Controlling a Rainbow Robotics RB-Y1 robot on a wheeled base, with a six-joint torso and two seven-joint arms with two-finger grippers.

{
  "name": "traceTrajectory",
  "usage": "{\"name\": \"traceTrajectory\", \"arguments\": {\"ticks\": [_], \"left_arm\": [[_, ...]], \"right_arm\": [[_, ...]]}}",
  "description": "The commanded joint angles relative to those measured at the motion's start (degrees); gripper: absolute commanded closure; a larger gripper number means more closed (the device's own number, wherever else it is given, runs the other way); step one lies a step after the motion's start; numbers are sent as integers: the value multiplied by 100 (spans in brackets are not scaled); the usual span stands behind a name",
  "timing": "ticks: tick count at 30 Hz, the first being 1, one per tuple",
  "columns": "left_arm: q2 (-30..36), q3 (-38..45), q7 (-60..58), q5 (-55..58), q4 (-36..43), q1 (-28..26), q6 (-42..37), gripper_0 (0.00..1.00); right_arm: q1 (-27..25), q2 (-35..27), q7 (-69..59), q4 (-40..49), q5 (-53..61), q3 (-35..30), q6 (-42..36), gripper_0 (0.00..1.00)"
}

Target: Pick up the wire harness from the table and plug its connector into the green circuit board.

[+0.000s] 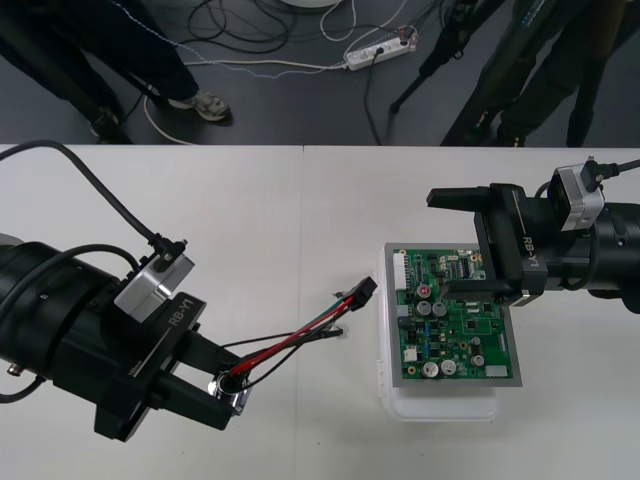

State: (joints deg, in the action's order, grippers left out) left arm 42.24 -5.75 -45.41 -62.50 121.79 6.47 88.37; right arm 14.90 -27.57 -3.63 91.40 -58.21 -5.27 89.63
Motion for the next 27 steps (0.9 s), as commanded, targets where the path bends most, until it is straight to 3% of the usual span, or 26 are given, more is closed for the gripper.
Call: {"name": "traceTrajectory", "arguments": {"ticks": [1, 13, 27], "left_arm": [[276, -594, 58, 528, -384, 267, 163, 100], [276, -1473, 6, 879, -885, 785, 163, 100], [-190, -1755, -258, 1046, -1228, 1277, 163, 100]], "right_arm": [[171, -179, -376, 168, 108, -141, 37, 0], [188, -284, -464, 168, 328, -80, 37, 0], [153, -460, -508, 168, 636, 96, 37, 0]]}}
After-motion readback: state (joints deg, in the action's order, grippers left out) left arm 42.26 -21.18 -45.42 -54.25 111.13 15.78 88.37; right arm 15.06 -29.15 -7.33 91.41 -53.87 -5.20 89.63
